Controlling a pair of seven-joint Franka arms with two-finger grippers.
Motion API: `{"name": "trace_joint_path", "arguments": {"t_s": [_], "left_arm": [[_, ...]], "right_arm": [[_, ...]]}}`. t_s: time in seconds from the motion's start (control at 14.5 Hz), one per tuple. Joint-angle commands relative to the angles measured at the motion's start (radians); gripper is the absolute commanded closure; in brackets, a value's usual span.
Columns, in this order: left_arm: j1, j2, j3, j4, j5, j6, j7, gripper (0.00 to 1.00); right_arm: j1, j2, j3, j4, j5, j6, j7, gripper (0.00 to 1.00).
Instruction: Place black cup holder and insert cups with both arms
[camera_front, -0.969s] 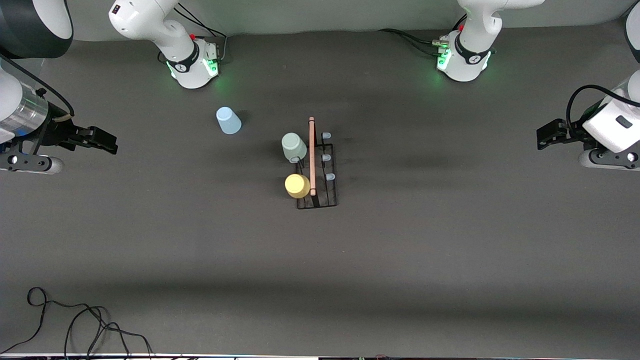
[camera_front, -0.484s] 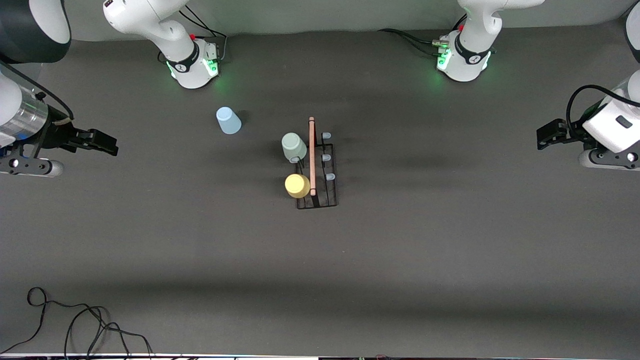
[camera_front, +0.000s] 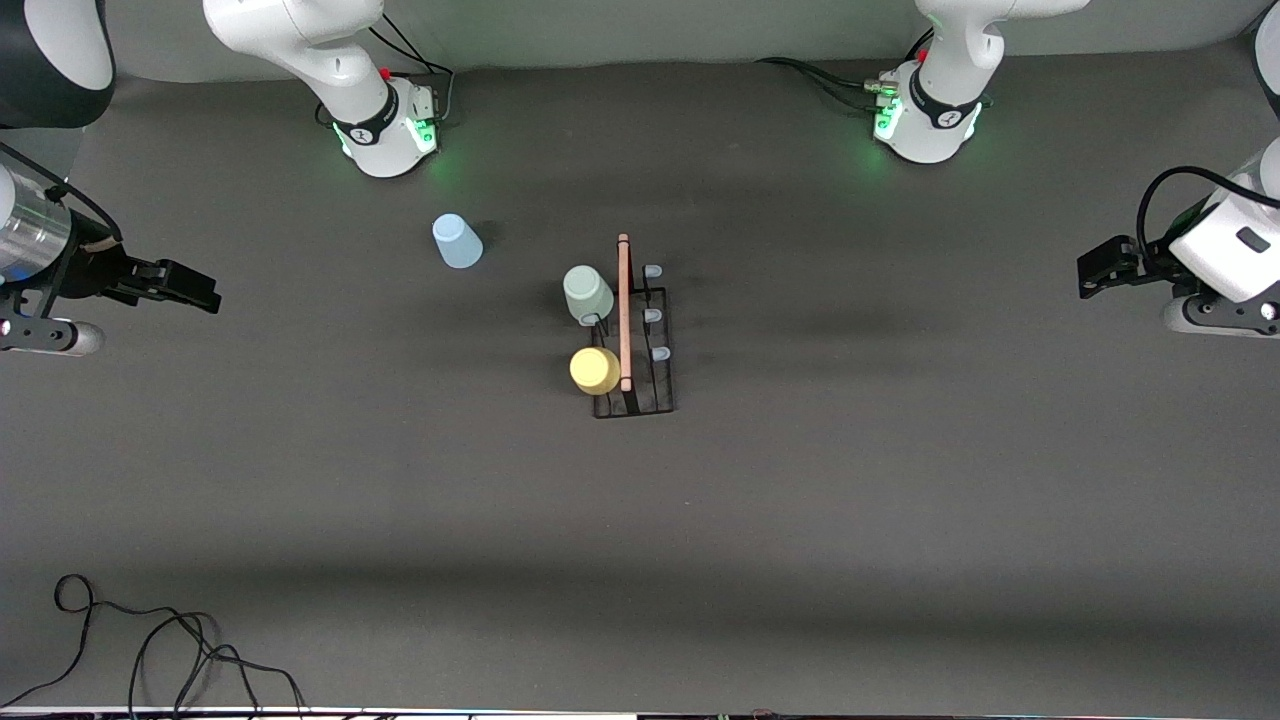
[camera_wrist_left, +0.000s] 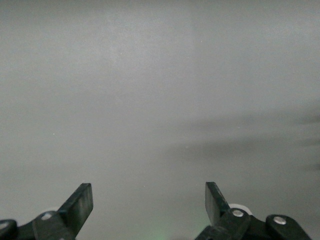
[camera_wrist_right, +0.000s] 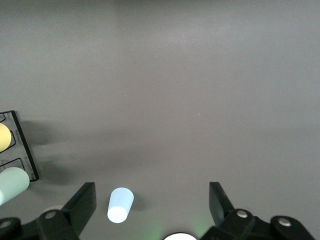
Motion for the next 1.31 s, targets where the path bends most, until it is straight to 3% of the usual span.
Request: {"name": "trace_joint_path", "arguments": {"t_s": [0.0,0.14,0.35,1.25], "left_arm": [[-0.009,-0.012,0.002,0.015,0.016,-0.019,-0.008,0.00],[-0.008,-0.012,0.002,0.032,0.017,-0.021,-0.008,0.00],[-0.008,-0.014,0.002,0.034,0.016,-0.028,-0.008,0.00],[-0.006,-0.007,0.006,0.048,0.021,-0.022,-0.008,0.00]], "right_arm": [[-0.016,-0.010,0.019,0.003,-0.015,0.007,-0.021,0.00],[-0.027,-0.010,0.025,-0.005,-0.015,0.033,-0.021,0.00],[-0.090,-0.008,0.093,-0.005,-0.012,0.064,-0.021,0.00],[-0.056,-0.008,0.085,-0.006,-0.015,0.065,-0.020,0.00]]}}
